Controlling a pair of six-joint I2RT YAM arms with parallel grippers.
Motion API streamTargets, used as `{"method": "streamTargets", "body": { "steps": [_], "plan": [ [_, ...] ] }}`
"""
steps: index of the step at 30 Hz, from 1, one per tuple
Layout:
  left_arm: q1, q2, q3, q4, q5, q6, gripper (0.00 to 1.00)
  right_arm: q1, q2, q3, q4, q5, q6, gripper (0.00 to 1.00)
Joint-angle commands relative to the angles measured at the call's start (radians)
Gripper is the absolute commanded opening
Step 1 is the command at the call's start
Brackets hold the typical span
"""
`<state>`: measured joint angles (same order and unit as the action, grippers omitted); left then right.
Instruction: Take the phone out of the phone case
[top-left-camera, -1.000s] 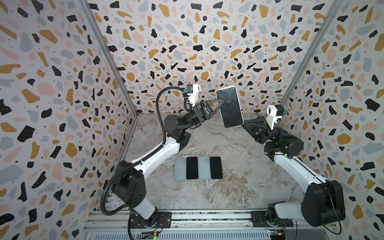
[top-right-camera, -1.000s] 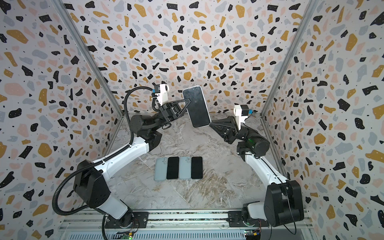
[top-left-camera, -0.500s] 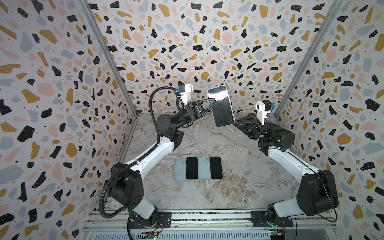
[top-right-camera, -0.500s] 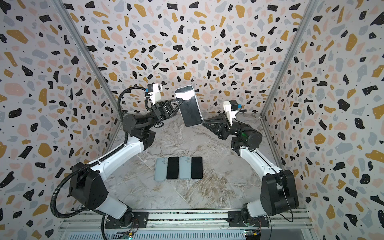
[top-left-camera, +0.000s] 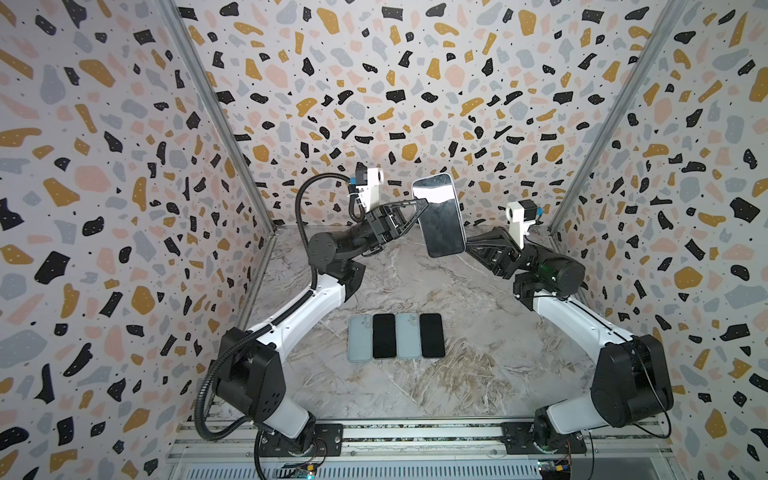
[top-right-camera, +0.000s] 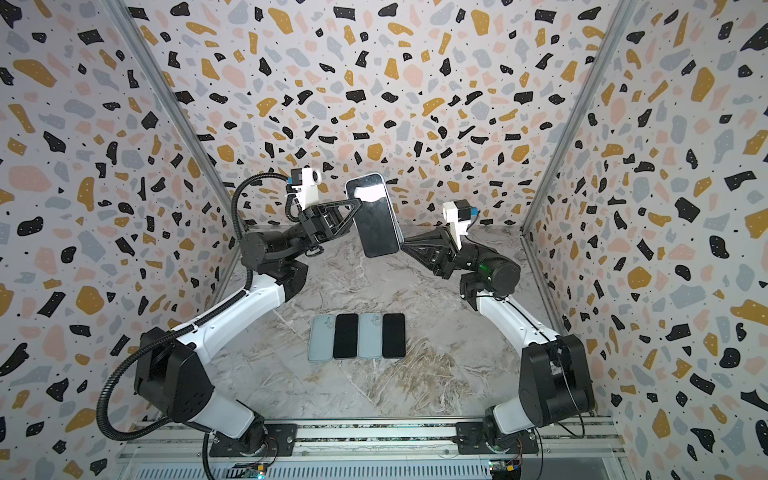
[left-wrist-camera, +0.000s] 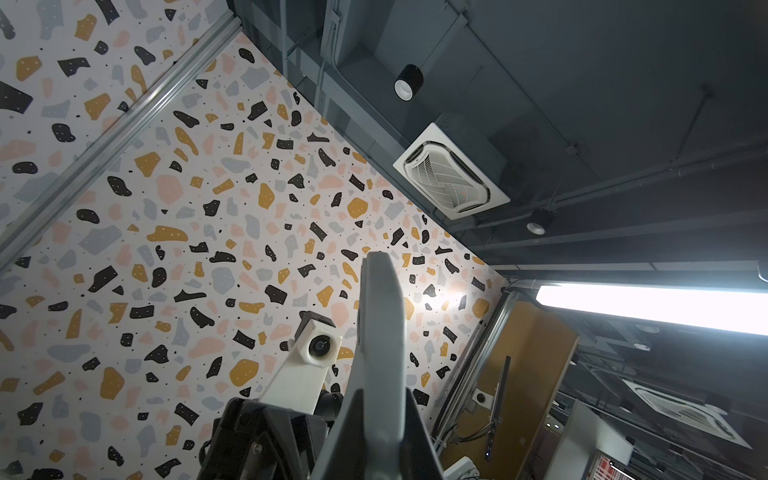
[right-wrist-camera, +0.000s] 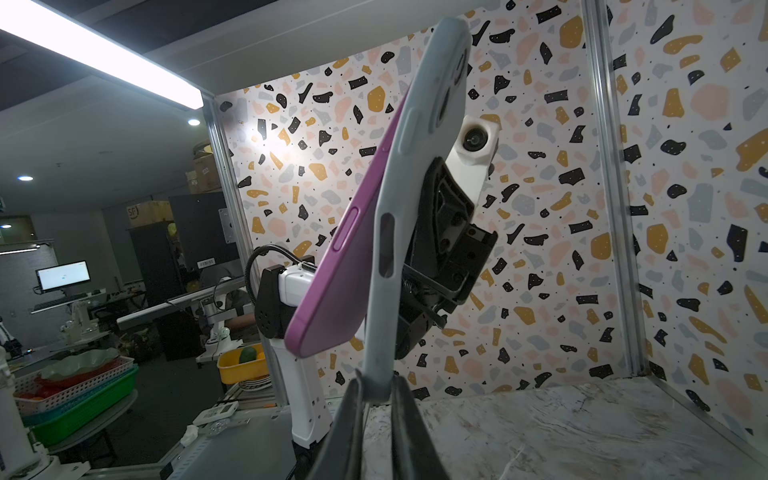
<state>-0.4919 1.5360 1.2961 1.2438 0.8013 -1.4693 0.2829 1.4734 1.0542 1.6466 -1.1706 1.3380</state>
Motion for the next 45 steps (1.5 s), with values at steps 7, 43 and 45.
{"method": "streamTargets", "body": {
  "steps": [7,43,45],
  "plan": [
    [0.021,-0.149,0.006,-0.368,-0.062,0.354,0.00,-0.120,-0.094,-0.199,0.189,0.148,0.059,0.48],
    [0.001,-0.147,-0.061,-0.475,-0.109,0.464,0.00,0.195,-0.156,-0.402,0.071,0.407,0.159,0.74],
    [-0.001,-0.148,-0.064,-0.475,-0.109,0.466,0.00,0.200,-0.138,-0.395,0.106,0.410,0.179,0.74]
  ]
}}
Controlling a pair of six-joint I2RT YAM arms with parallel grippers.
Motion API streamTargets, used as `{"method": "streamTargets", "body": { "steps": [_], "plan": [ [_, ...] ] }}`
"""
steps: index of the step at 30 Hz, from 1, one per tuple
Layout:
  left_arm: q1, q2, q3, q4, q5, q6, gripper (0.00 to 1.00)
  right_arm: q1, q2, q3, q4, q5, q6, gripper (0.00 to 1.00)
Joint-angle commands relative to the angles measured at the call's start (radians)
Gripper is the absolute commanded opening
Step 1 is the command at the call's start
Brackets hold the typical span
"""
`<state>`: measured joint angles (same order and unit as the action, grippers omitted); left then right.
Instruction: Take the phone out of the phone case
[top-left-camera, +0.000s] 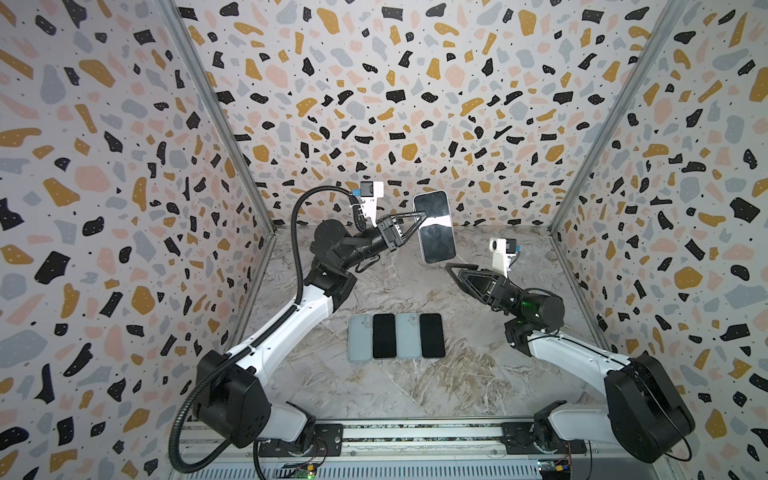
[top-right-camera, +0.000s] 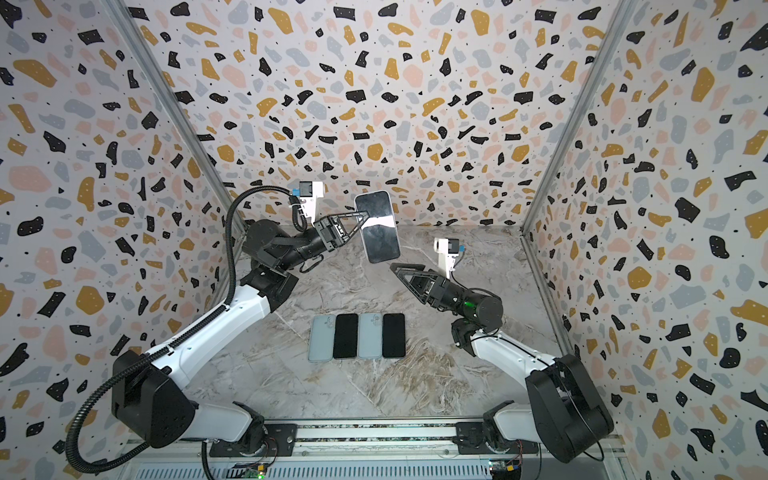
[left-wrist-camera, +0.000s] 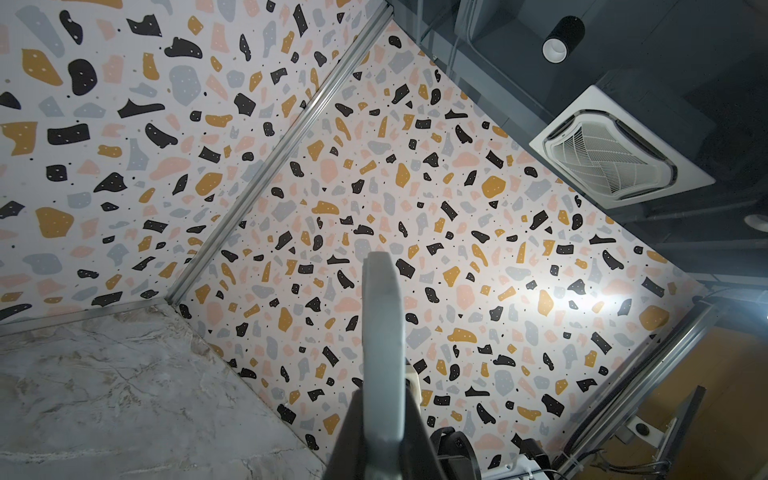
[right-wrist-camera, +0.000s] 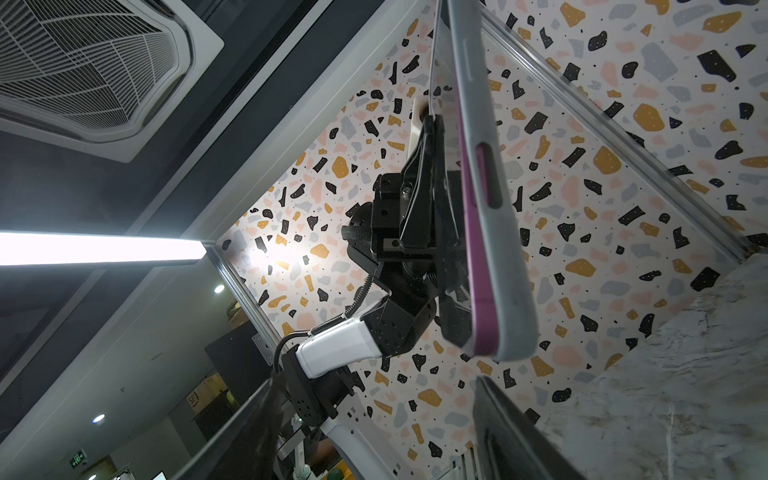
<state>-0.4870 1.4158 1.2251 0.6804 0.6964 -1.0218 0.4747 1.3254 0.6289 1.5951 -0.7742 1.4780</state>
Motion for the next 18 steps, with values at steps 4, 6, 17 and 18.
{"method": "streamTargets", "body": {
  "steps": [4,6,17,18],
  "plan": [
    [-0.012,-0.031,0.006,0.091,-0.001,0.022,0.00,0.009,0.022,0.038,0.145,0.020,0.025,0.74],
    [-0.014,-0.030,0.006,0.089,-0.001,0.025,0.00,0.008,0.030,0.038,0.161,0.026,0.029,0.74],
    [-0.015,-0.013,0.002,0.084,-0.020,0.037,0.00,0.033,0.009,0.032,0.183,0.023,0.051,0.74],
    [-0.016,-0.012,0.001,0.088,-0.021,0.034,0.00,0.035,0.005,0.032,0.183,0.023,0.050,0.73]
  ]
}}
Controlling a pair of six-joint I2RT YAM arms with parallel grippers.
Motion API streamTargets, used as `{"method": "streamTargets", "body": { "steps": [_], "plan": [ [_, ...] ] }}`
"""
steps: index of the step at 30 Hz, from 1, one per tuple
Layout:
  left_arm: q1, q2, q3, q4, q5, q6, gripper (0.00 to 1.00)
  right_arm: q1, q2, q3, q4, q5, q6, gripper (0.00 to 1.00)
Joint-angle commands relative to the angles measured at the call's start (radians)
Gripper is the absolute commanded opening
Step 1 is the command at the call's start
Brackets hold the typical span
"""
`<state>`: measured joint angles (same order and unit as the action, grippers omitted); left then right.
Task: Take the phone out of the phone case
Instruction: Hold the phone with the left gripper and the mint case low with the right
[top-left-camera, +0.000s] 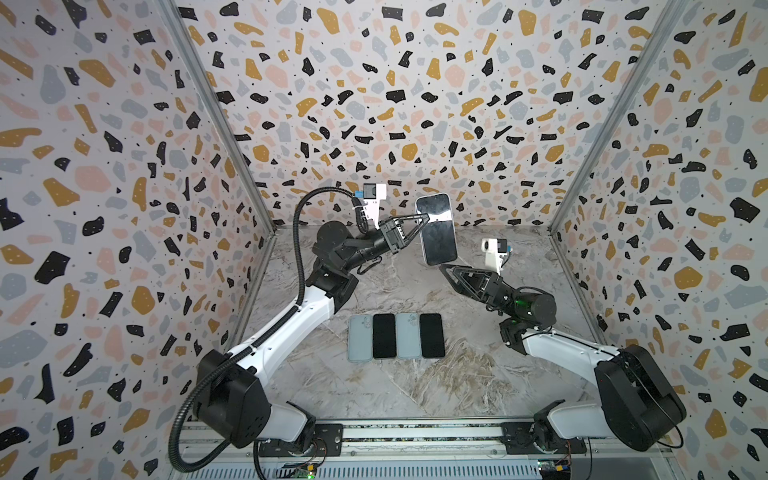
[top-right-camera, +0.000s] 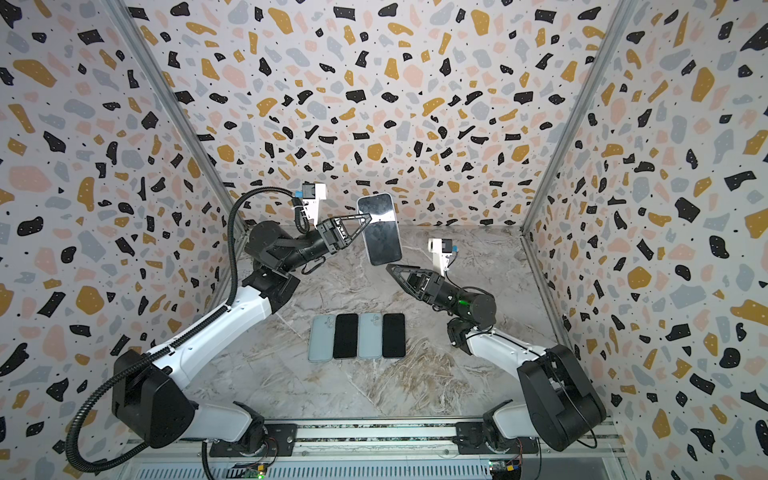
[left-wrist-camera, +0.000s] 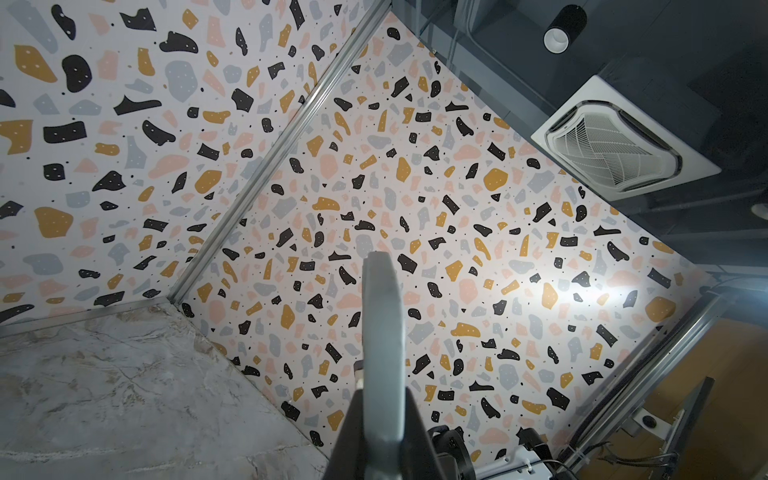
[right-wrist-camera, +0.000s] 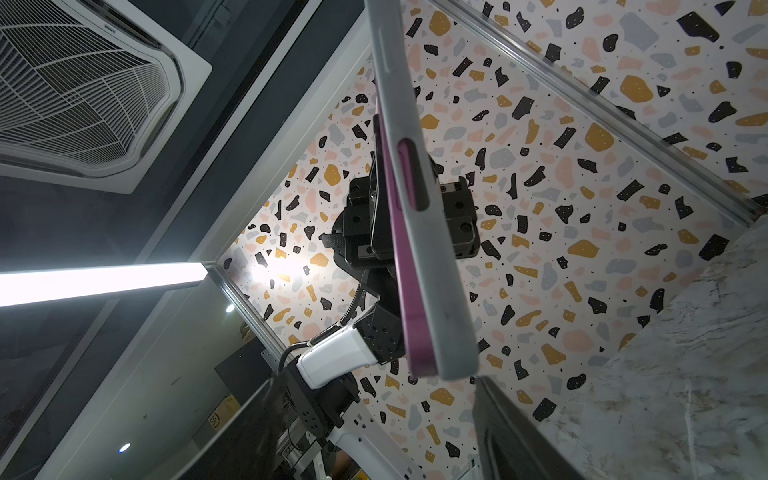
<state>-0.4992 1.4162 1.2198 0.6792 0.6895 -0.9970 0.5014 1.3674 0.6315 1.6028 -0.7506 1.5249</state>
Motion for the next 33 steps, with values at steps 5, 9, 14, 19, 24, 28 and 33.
{"method": "streamTargets", "body": {
  "steps": [5,9,14,19,24,28,33],
  "plan": [
    [-0.003,-0.008,-0.002,0.101,-0.015,0.006,0.00,0.012,-0.049,0.031,0.168,0.002,-0.006,0.74],
    [-0.002,-0.010,-0.008,0.102,-0.013,0.006,0.00,0.011,-0.043,0.039,0.169,0.004,-0.001,0.73],
    [-0.002,-0.006,-0.008,0.105,-0.012,0.007,0.00,0.011,-0.035,0.045,0.175,0.004,0.000,0.73],
    [-0.006,-0.010,-0.014,0.116,0.000,0.004,0.00,-0.001,-0.024,0.048,0.176,0.009,0.000,0.73],
    [-0.011,-0.014,-0.019,0.115,0.012,0.008,0.00,-0.007,-0.005,0.060,0.198,0.017,0.011,0.73],
    [-0.018,-0.013,-0.023,0.121,0.023,0.012,0.00,-0.014,0.011,0.066,0.205,0.026,0.016,0.73],
    [-0.024,-0.014,-0.036,0.123,0.036,0.017,0.00,-0.028,0.019,0.074,0.212,0.029,0.023,0.73]
  ]
}}
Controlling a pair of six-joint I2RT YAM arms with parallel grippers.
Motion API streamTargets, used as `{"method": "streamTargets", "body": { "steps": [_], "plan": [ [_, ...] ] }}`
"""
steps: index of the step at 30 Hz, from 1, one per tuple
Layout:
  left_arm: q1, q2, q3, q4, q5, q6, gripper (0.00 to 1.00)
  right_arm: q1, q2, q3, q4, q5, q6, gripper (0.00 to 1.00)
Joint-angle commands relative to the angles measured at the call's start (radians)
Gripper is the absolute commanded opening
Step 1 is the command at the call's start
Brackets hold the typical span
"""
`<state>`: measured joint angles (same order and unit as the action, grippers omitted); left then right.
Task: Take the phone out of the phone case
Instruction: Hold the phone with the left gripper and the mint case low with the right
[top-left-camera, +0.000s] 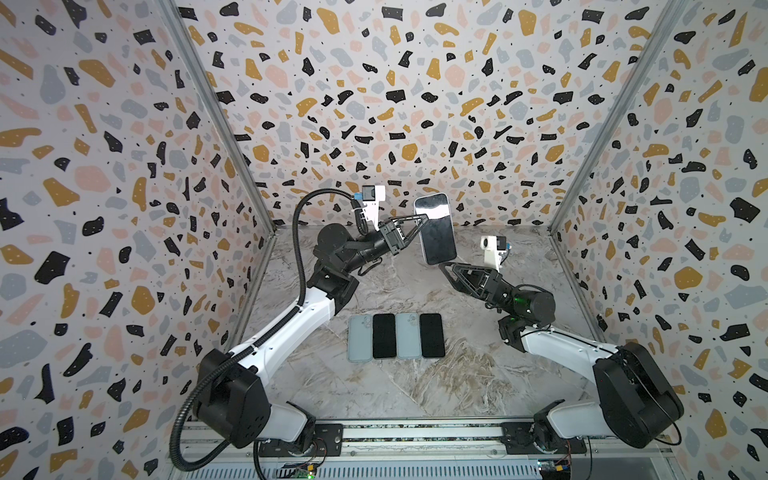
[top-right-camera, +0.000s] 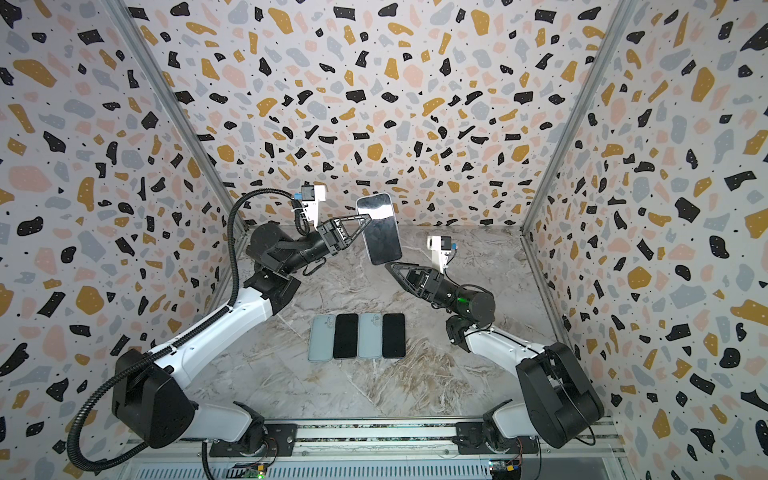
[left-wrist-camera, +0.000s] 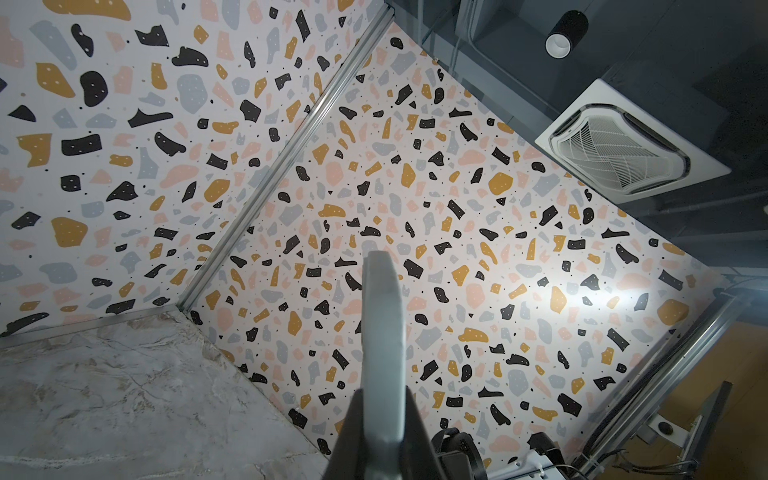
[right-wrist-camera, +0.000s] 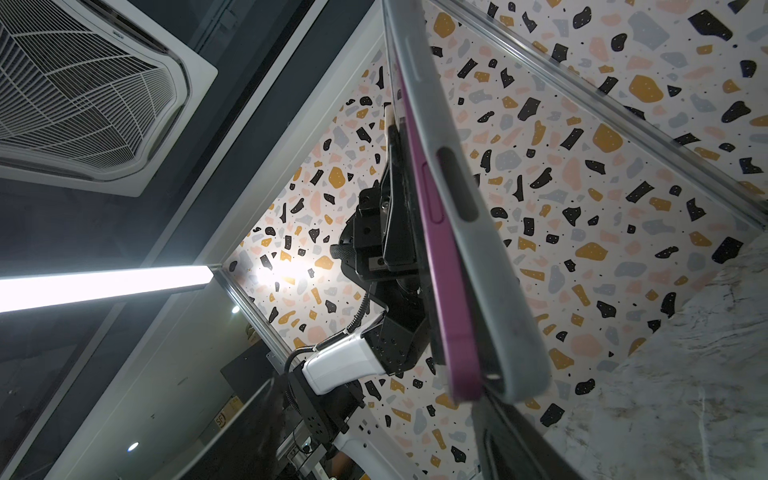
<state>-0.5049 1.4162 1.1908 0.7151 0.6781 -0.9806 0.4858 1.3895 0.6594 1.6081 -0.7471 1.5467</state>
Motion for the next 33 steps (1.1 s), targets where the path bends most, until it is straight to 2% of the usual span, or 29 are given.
{"method": "streamTargets", "body": {
  "steps": [1,7,14,33],
  "plan": [
    [-0.019,-0.013,-0.010,0.090,0.049,0.000,0.00,-0.017,-0.001,0.044,0.204,0.025,0.001,0.72],
    [-0.027,-0.015,-0.020,0.078,0.055,0.013,0.00,-0.029,0.005,0.047,0.220,0.030,0.009,0.70],
    [-0.032,-0.016,-0.041,0.058,0.057,0.037,0.00,-0.045,-0.008,0.048,0.211,0.023,0.007,0.63],
    [-0.031,0.016,-0.019,0.083,0.000,0.026,0.00,-0.014,-0.069,-0.017,0.228,0.022,0.018,0.66]
  ]
}}
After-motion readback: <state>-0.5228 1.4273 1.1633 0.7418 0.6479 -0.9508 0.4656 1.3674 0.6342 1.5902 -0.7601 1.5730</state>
